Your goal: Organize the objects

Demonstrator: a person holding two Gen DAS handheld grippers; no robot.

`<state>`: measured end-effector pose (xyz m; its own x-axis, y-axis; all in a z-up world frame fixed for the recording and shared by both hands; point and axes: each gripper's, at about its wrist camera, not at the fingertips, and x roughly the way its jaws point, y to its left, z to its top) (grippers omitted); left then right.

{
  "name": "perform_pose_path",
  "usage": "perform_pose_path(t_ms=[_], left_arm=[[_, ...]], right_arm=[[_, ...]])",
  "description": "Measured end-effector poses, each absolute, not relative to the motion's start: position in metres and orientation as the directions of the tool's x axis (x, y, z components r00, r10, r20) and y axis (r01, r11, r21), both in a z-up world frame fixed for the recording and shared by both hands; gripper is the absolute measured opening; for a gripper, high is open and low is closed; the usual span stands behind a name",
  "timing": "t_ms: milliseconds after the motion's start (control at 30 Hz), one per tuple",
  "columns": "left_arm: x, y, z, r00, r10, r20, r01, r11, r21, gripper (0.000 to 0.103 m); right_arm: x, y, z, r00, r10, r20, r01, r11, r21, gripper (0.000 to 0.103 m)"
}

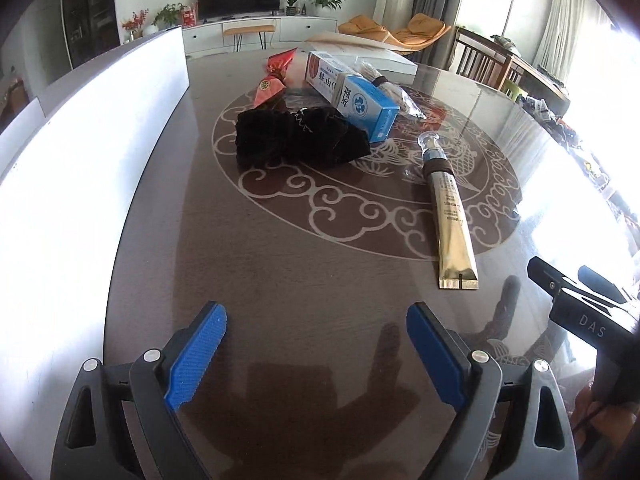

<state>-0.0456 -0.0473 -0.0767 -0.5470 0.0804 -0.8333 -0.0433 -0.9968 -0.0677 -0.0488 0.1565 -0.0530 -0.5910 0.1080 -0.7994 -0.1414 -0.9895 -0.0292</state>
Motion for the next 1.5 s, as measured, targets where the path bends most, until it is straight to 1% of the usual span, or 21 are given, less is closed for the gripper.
perform_pose_path(t_ms=[100, 133, 200, 400, 600, 700, 1500], left_arm=[[-0.053, -0.041, -0.079, -0.547, 0.032, -0.837, -0.050, -0.999, -0.006, 0.092], [-0.056, -0.039, -0.080, -0.550, 0.020, -0.835, -0.056, -0.998, 0.013, 0.096], [-0.062, -0.039, -0.083, -0.547, 0.022, -0.837, -0.056, -0.998, 0.010, 0.103], [-0.062, -0.042, -0.083, -0.568, 0.017, -0.823, -0.037, -0.999, 0.004, 0.103], [-0.074, -0.041, -0.084, -0.573, 0.022, -0.819, -0.050, -0.999, 0.008, 0.103], [-0.079, -0.041, -0.084, -0.580, 0.009, -0.815, -0.027, -1.000, 0.008, 0.103], [-0.082, -0.042, -0.085, -0.578, 0.010, -0.816, -0.021, -1.000, 0.003, 0.103]], right_arm=[[-0.048, 0.156, -0.054, -0.588, 0.101, -0.802, -0.137, -0.990, -0.025, 0.101], [-0.047, 0.155, -0.055, -0.587, 0.100, -0.803, -0.137, -0.990, -0.024, 0.101], [-0.047, 0.155, -0.056, -0.585, 0.093, -0.806, -0.134, -0.991, -0.017, 0.101], [-0.048, 0.156, -0.059, -0.571, 0.070, -0.818, -0.130, -0.992, 0.006, 0.101], [-0.049, 0.153, -0.060, -0.564, 0.079, -0.822, -0.122, -0.992, -0.011, 0.103], [-0.049, 0.153, -0.060, -0.564, 0.079, -0.822, -0.122, -0.992, -0.011, 0.103], [-0.049, 0.154, -0.060, -0.563, 0.077, -0.823, -0.121, -0.993, -0.011, 0.103]])
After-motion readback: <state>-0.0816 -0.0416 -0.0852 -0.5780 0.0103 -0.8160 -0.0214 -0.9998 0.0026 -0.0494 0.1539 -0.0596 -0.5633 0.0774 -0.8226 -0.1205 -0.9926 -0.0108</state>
